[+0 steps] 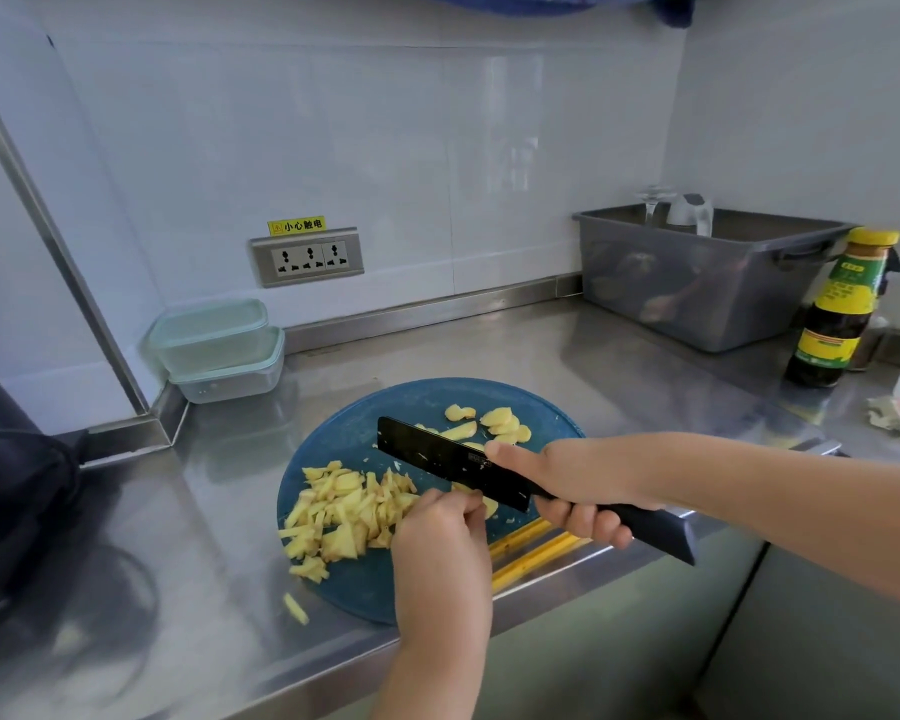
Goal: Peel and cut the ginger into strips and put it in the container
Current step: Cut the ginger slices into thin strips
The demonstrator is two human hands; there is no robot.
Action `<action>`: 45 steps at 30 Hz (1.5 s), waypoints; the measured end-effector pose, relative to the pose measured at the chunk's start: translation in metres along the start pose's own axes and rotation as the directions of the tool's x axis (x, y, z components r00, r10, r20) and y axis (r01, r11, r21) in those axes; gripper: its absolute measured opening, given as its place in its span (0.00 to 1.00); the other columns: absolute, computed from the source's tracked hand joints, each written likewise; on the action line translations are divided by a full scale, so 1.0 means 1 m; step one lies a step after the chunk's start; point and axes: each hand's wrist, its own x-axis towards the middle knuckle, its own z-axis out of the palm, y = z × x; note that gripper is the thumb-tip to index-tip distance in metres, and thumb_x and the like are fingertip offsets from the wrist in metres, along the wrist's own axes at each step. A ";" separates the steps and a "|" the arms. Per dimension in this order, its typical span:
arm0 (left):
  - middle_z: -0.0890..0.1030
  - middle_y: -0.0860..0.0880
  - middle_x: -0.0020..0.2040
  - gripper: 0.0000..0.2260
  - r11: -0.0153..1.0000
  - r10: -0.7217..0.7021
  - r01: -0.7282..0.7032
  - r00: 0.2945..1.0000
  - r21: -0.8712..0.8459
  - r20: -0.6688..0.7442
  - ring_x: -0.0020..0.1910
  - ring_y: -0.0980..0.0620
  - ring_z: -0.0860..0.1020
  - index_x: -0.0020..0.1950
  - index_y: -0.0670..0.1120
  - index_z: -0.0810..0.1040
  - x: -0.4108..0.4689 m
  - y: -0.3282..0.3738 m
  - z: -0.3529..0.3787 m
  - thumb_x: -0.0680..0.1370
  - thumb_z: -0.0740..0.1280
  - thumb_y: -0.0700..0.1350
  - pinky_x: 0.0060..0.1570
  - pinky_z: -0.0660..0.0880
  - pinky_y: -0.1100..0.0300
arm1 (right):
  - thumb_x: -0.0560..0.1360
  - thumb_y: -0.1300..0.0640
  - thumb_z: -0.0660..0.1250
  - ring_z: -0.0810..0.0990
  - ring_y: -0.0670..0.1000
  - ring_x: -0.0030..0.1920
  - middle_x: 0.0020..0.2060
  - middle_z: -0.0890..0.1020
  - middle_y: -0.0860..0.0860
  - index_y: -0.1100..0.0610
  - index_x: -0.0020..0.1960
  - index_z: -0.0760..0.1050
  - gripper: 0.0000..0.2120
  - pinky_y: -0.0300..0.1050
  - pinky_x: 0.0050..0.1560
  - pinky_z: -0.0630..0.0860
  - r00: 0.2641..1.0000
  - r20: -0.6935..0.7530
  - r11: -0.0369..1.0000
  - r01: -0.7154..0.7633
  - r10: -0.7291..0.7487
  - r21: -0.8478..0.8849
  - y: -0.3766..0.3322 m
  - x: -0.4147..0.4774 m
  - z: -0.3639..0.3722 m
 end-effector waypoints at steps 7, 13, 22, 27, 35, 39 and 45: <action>0.81 0.51 0.31 0.10 0.999 -0.032 0.031 0.998 0.028 0.045 0.28 0.54 0.78 0.35 0.44 0.85 0.000 0.002 -0.001 0.61 0.79 0.32 0.31 0.64 0.73 | 0.70 0.23 0.46 0.58 0.46 0.18 0.20 0.60 0.47 0.52 0.27 0.57 0.33 0.35 0.22 0.58 1.000 -0.009 1.000 -0.006 0.006 -0.008 -0.004 0.002 -0.001; 0.82 0.49 0.33 0.07 0.997 -0.079 0.078 0.996 0.012 0.034 0.30 0.53 0.78 0.37 0.43 0.85 0.000 0.003 -0.004 0.65 0.77 0.33 0.33 0.58 0.78 | 0.70 0.23 0.47 0.60 0.45 0.17 0.20 0.63 0.46 0.52 0.28 0.59 0.33 0.33 0.20 0.60 1.000 -0.019 1.000 -0.002 0.003 0.024 -0.005 0.006 0.002; 0.78 0.53 0.40 0.06 0.994 -0.089 0.087 0.996 -0.061 -0.018 0.36 0.57 0.76 0.42 0.46 0.83 -0.004 0.006 -0.009 0.69 0.75 0.36 0.36 0.67 0.74 | 0.69 0.22 0.46 0.60 0.46 0.19 0.20 0.63 0.47 0.52 0.27 0.60 0.34 0.34 0.23 0.61 0.999 -0.037 0.999 0.016 -0.015 0.034 -0.001 0.010 0.002; 0.80 0.53 0.39 0.08 0.999 -0.044 0.045 0.998 0.028 -0.037 0.39 0.52 0.77 0.45 0.47 0.81 -0.009 0.009 -0.012 0.70 0.75 0.38 0.35 0.74 0.61 | 0.71 0.24 0.41 0.63 0.46 0.15 0.16 0.63 0.47 0.54 0.28 0.57 0.34 0.31 0.22 0.63 1.000 -0.019 1.000 -0.020 0.020 -0.006 -0.002 0.011 0.009; 0.80 0.55 0.40 0.09 0.963 -0.245 0.239 0.969 -0.124 -0.038 0.37 0.60 0.74 0.50 0.44 0.83 0.001 0.016 -0.016 0.71 0.74 0.41 0.33 0.63 0.75 | 0.70 0.23 0.43 0.61 0.46 0.16 0.17 0.62 0.47 0.53 0.27 0.57 0.34 0.31 0.23 0.63 1.000 -0.015 1.000 -0.018 0.018 0.018 -0.001 0.016 0.008; 0.84 0.52 0.44 0.09 0.959 -0.265 0.262 0.964 -0.112 -0.013 0.39 0.59 0.76 0.51 0.45 0.83 0.001 0.017 -0.016 0.72 0.73 0.42 0.35 0.62 0.75 | 0.69 0.22 0.45 0.62 0.45 0.15 0.17 0.63 0.46 0.52 0.26 0.58 0.34 0.30 0.22 0.63 1.000 -0.011 1.000 -0.010 0.010 0.030 -0.001 0.021 0.005; 0.83 0.52 0.45 0.08 0.959 -0.268 0.266 0.963 -0.097 -0.007 0.44 0.55 0.80 0.52 0.46 0.83 0.001 0.016 -0.016 0.73 0.73 0.43 0.40 0.68 0.68 | 0.70 0.23 0.45 0.62 0.46 0.16 0.17 0.64 0.47 0.52 0.27 0.59 0.34 0.31 0.20 0.63 0.999 -0.037 1.000 0.008 -0.008 0.021 -0.003 0.020 0.008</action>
